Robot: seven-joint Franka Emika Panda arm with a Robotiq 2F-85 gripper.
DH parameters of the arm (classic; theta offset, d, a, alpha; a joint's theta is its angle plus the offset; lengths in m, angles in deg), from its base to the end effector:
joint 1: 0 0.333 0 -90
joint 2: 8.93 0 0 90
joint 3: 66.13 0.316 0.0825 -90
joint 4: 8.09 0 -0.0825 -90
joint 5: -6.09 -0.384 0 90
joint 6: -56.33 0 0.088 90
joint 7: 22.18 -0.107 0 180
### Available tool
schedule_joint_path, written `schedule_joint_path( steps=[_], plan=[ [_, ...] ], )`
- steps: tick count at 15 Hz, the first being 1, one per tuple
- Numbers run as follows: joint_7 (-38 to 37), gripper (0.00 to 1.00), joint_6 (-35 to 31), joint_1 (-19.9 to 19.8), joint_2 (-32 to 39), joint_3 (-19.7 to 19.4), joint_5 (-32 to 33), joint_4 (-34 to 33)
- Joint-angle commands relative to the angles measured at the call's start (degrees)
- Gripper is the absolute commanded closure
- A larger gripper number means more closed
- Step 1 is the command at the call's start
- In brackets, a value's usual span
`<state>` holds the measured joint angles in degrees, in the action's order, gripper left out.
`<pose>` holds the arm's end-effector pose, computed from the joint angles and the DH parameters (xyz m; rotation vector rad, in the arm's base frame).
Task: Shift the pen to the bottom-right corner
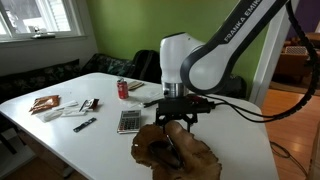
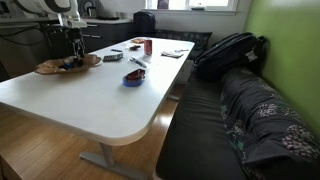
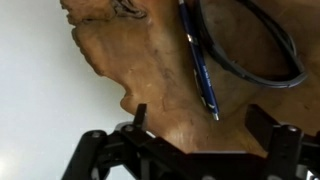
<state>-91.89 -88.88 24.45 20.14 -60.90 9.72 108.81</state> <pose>0.5175 0.2952 0.1901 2.9710 -1.0137 -0.0206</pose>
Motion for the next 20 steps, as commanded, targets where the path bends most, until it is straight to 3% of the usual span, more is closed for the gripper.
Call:
schedule_joint_path(
  steps=[1,2,3,5,6,8,9,12,14,15,17,20],
  plan=[
    [-0.1,0.05,-2.8,-0.3,2.5,0.4,-2.1,-1.1],
    [-0.2,0.07,-3.2,-0.2,3.0,0.2,-2.3,-1.3],
    [-0.1,0.14,-3.5,-0.1,3.5,0.1,-2.4,-1.5],
    [0.0,0.16,-3.4,0.0,4.5,0.0,-2.5,-1.9],
    [0.2,0.25,-3.5,0.1,4.8,0.0,-2.5,-2.1],
    [0.4,0.33,-4.0,0.0,5.7,0.0,-2.5,-2.5],
    [0.6,0.47,-4.6,0.0,6.0,0.0,-2.5,-2.6],
    [0.8,0.62,-5.8,0.2,6.7,-0.1,-2.5,-2.9],
    [0.8,0.89,-6.0,0.2,6.9,-0.2,-2.5,-3.1],
    [0.8,0.95,-6.1,0.3,7.0,-0.2,-2.5,-3.1],
    [0.4,1.0,-6.0,0.6,6.8,-0.5,-2.3,-3.2],
    [-0.9,0.96,-6.5,2.0,4.5,-2.0,-0.7,-2.4]
  ],
)
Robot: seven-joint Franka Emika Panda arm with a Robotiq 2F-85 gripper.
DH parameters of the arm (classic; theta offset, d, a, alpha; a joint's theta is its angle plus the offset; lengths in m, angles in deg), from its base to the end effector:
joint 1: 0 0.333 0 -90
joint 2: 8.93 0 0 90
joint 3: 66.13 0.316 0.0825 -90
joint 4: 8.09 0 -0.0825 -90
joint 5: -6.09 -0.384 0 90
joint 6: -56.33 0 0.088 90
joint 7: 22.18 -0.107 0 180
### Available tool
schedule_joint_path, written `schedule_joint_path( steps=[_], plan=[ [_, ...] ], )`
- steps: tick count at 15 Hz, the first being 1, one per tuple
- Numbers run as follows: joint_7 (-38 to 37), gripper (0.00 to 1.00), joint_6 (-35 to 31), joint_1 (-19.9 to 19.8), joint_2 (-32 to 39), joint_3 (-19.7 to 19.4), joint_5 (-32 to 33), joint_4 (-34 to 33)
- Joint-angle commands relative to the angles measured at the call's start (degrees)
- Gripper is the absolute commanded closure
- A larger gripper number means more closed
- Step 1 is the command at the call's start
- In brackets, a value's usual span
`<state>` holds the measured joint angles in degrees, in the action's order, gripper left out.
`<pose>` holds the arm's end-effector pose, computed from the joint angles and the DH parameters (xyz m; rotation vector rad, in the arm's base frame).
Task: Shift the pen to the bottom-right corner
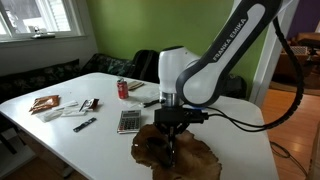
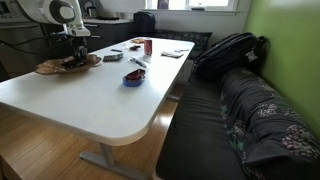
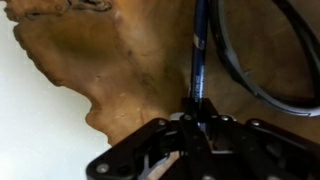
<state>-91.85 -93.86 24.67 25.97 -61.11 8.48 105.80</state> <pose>0.5289 0.3019 0.1558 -2.9255 1.0319 0.0064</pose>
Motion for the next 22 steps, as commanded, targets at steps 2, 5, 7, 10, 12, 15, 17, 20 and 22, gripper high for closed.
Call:
schedule_joint_path(
  steps=[2,5,7,10,12,15,17,20,22],
  plan=[
    [1.3,0.96,0.8,1.3,-4.7,-1.5,1.2,1.5],
    [5.9,0.96,12.6,-0.3,-10.5,-0.8,2.1,2.4],
    [7.3,0.96,21.0,-1.2,-14.3,-0.9,3.0,3.1],
    [9.6,0.96,30.8,-2.5,-19.0,-1.5,10.1,5.7],
    [15.0,0.96,33.9,-4.5,-22.1,-1.0,13.1,8.9],
    [19.8,0.96,35.3,-7.6,-24.6,-1.1,16.6,12.3],
    [18.1,0.86,35.8,-8.1,-22.5,-0.3,15.4,9.7],
    [19.2,0.86,35.8,-9.1,-23.4,-0.3,15.3,10.9],
    [19.6,0.96,34.9,-9.2,-23.5,-0.4,17.0,11.3]
  ],
)
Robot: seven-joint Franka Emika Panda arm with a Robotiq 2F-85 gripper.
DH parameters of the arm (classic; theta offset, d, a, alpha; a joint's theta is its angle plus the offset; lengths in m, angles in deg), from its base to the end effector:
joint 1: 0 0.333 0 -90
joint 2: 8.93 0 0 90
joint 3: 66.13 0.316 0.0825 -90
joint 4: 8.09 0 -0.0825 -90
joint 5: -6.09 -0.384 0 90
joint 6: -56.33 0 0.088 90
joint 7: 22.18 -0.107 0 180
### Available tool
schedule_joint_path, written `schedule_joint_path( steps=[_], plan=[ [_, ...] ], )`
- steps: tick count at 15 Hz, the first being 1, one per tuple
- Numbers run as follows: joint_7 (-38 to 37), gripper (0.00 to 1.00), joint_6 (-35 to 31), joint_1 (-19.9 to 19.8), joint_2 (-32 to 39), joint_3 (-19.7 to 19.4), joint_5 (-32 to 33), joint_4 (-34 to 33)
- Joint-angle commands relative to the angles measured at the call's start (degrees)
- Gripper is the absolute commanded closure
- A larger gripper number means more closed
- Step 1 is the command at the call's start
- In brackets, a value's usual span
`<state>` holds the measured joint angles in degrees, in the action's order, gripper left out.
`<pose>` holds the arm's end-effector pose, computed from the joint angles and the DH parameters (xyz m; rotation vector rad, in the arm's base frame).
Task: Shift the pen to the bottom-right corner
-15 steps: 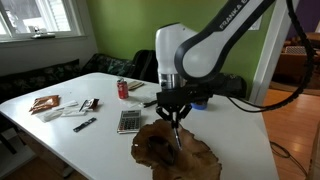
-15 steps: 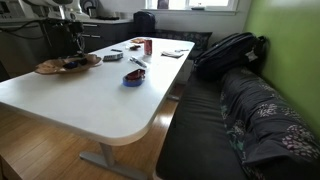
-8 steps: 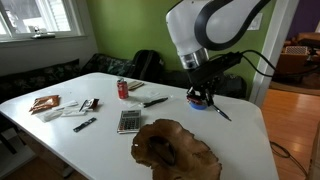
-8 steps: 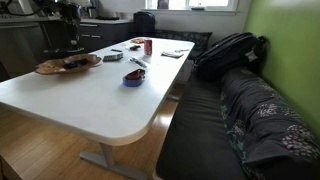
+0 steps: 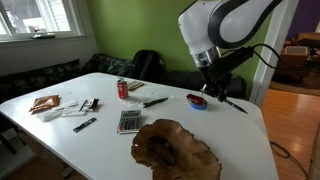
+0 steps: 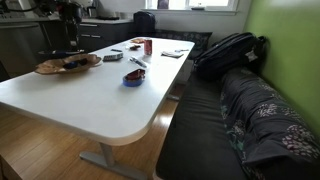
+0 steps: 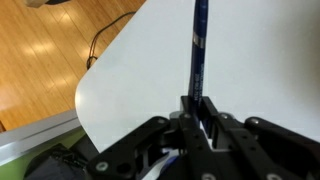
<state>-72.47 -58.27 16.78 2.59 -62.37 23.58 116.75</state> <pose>0.4865 0.1629 0.2751 2.6836 -0.4564 -0.2329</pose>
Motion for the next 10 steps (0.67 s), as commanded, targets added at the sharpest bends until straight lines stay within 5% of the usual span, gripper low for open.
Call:
schedule_joint_path(
  steps=[1,7,10],
  plan=[
    [3.6,0.96,-1.6,-2.0,-0.7,0.4,3.7,1.3],
    [24.6,0.96,-3.2,-10.3,-2.1,-4.1,7.4,3.6],
    [29.2,0.96,-3.2,-13.6,-0.8,-6.7,7.9,2.9]
  ],
)
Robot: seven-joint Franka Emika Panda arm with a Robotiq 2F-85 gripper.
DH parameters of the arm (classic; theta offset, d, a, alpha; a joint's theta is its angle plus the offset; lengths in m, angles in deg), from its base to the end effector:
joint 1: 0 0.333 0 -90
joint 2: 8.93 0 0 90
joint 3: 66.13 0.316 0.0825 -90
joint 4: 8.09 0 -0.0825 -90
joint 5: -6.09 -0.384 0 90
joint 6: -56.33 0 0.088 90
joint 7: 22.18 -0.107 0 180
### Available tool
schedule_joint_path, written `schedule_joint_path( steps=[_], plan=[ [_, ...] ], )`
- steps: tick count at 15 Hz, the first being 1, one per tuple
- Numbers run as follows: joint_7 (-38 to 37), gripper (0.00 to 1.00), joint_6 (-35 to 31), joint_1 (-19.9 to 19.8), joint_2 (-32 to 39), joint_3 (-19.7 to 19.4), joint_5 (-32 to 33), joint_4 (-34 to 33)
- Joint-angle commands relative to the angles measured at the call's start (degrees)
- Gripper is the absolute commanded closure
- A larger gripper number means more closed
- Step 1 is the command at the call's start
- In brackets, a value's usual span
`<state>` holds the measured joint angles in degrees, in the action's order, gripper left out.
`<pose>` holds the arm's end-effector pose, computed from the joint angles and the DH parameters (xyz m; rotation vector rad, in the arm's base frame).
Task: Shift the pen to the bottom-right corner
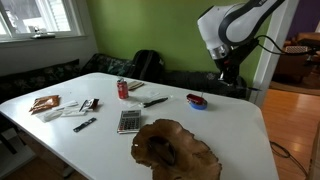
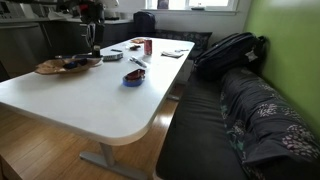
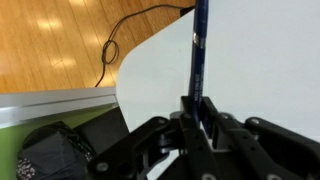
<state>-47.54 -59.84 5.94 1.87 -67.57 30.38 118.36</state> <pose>0.5091 0.0164 0.2741 2.6883 -0.1402 -0.3583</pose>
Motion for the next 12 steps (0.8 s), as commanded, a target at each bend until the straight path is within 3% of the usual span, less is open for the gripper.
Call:
schedule_joint_path(
  steps=[1,3,4,7,8,9,12],
  plan=[
    [6.0,0.96,-1.4,-4.1,0.9,-2.3,0.1,0.8],
    [5.0,0.96,1.3,-5.3,1.8,-3.5,-1.0,0.0],
    [5.0,0.86,0.2,-4.6,0.9,-2.8,-0.2,0.0],
    [5.0,0.86,0.3,-5.6,1.7,-3.6,-0.2,0.0],
    [6.6,0.96,-2.2,-5.7,1.2,-3.1,-1.2,0.7],
    [10.4,0.96,-6.5,-6.5,1.2,-2.0,-5.6,1.5],
    [18.5,0.96,-10.0,-7.1,3.3,-0.4,-14.9,1.7]
  ],
)
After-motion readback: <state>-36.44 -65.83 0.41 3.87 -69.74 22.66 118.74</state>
